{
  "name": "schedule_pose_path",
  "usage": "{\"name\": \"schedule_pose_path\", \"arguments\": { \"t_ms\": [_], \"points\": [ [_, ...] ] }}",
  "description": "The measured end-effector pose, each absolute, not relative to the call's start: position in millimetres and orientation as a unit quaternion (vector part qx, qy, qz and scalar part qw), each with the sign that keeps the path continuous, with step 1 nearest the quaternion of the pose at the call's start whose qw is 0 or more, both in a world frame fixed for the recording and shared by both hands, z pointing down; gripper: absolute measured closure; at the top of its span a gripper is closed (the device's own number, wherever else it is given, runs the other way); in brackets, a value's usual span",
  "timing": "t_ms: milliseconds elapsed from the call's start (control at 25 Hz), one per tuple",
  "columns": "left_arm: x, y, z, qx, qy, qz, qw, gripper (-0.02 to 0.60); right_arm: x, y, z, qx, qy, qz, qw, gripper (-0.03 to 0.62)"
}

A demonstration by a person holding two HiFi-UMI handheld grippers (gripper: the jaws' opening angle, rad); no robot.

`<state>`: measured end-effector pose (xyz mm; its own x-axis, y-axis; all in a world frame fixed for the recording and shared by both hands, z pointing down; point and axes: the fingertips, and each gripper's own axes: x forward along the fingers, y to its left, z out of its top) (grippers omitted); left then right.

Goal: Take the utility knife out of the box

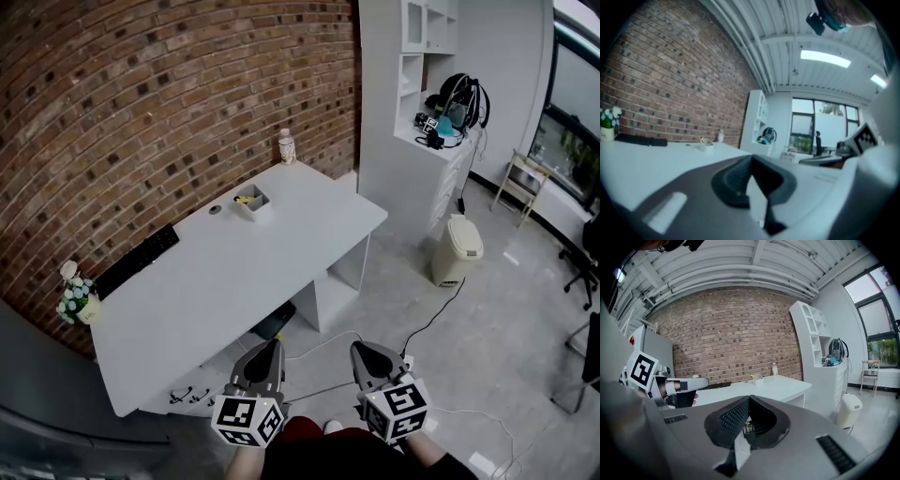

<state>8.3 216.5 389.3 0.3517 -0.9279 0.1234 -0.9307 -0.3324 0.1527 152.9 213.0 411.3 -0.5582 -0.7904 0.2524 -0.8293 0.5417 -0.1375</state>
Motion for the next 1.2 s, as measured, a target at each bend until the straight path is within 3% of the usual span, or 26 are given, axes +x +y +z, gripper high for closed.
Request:
{"name": "schedule_pose_path", "arguments": {
  "t_ms": [1200],
  "points": [
    [-2.2,182.2,397.3,0.800,-0.591,0.018,0.104,0.578,157.2,175.9,421.2,0.457,-0.876,0.126,0.089,0.586]
  ]
}}
